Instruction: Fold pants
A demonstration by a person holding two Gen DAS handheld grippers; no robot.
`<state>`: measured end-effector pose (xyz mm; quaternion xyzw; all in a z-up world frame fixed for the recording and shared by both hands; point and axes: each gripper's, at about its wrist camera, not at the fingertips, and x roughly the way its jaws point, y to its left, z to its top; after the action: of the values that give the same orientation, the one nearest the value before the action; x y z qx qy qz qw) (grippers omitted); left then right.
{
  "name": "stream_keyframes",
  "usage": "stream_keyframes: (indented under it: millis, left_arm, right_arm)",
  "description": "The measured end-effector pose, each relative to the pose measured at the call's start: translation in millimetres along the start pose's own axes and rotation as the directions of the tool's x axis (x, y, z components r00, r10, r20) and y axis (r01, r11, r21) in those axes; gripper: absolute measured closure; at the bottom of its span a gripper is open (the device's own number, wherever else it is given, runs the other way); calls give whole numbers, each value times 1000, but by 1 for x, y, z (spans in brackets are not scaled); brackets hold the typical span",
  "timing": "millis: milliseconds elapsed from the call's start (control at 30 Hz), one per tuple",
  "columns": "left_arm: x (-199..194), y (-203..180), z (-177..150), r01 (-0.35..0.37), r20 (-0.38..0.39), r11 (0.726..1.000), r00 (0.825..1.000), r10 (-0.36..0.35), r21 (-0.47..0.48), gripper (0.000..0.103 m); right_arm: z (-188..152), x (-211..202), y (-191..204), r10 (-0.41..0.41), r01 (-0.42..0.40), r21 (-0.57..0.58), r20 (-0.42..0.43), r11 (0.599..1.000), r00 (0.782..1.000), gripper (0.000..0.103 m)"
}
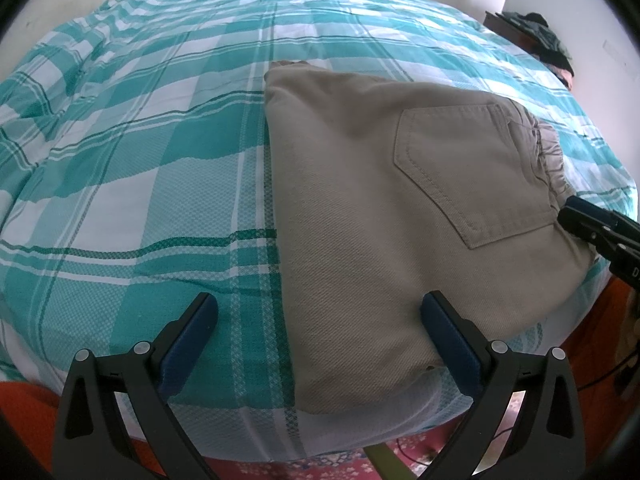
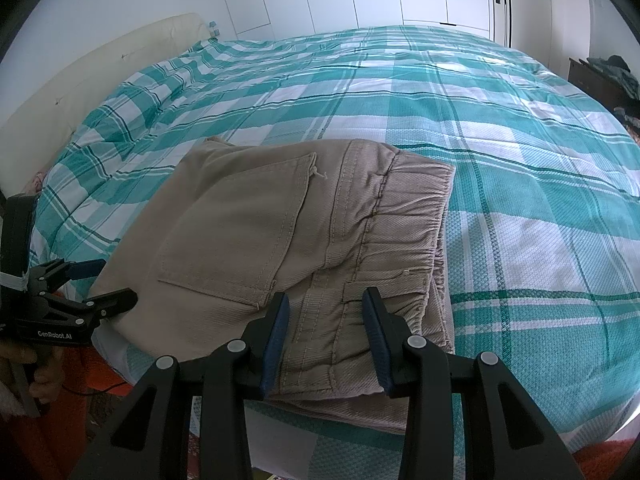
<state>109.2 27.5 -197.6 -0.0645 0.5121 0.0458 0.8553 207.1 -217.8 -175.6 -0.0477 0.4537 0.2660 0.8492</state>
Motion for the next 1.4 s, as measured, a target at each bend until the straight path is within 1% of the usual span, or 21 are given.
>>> stream_keyframes:
  millis: [833,1167,1300,1400]
  left_arm:
    - [0,0,0,-4,2,1000,1000,4,4,1]
    - [2,-4,-3,-30,8,999,1000,30,15,1]
    - [5,-4,0,-35,-16,999,999,35,12,1]
    - [6,-5,4,-41,-54,999,998,42,15,1]
  right_arm:
    - [-1,0,1,-2,2,0,3,1000,1000,64]
    - [0,0,1,1,-1,4,2,1000,1000,64]
    - [1,-1,3,6,-6,10,0,1000,1000,64]
    - [2,-1,3,3,-3,8,-1,1000,1000,64]
